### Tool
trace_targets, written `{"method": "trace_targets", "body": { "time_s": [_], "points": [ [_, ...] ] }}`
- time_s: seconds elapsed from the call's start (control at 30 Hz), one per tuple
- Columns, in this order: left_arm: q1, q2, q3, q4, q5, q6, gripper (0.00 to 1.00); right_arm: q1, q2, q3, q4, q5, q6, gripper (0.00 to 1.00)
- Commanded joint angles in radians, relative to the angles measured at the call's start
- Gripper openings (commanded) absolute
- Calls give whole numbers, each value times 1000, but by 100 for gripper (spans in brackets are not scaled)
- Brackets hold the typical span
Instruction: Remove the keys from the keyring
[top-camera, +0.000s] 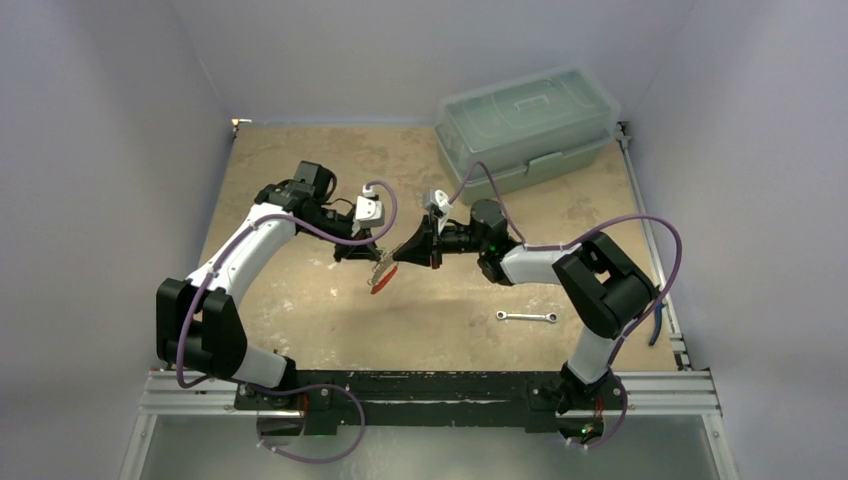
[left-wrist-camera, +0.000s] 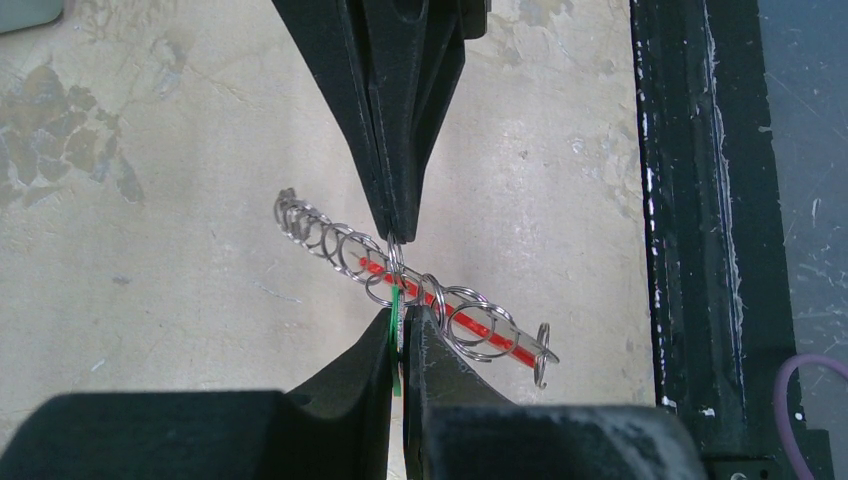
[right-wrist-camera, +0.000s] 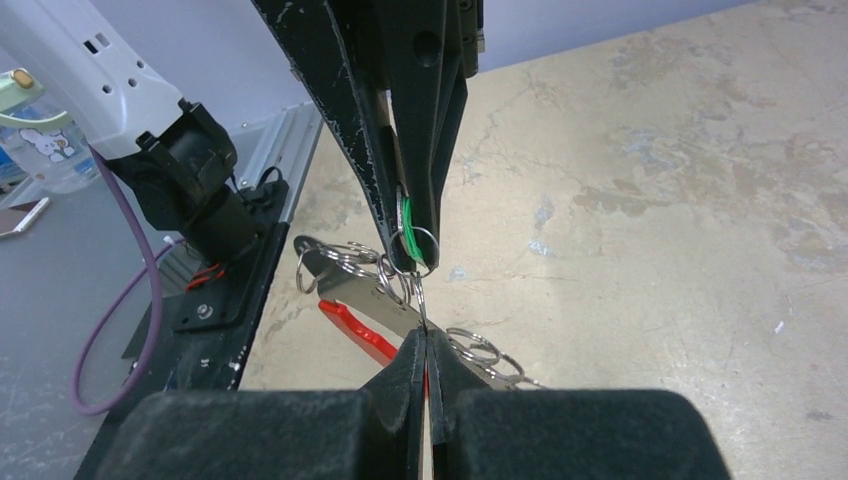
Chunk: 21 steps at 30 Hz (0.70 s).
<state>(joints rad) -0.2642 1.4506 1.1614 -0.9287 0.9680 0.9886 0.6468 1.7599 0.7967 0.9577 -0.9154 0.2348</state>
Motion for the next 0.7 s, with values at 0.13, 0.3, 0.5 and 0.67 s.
{"method": "trace_targets", "body": {
  "time_s": [0.13,0.3,0.5,0.67],
  "points": [
    [-6,-17,23,-6,40,69,0,-4,-37,69,-113,-66,-77,9],
    [-10,-13,20,-2,33,73,0,-4,-45,113,-217,-76,-147,18],
    [-12,-12,13,-5,31,87,0,-4,-58,192,-418,-95,-313,24],
    [-13,-9,11,-32,47,123,0,-4,-68,323,-801,-69,-632,24]
  ]
}}
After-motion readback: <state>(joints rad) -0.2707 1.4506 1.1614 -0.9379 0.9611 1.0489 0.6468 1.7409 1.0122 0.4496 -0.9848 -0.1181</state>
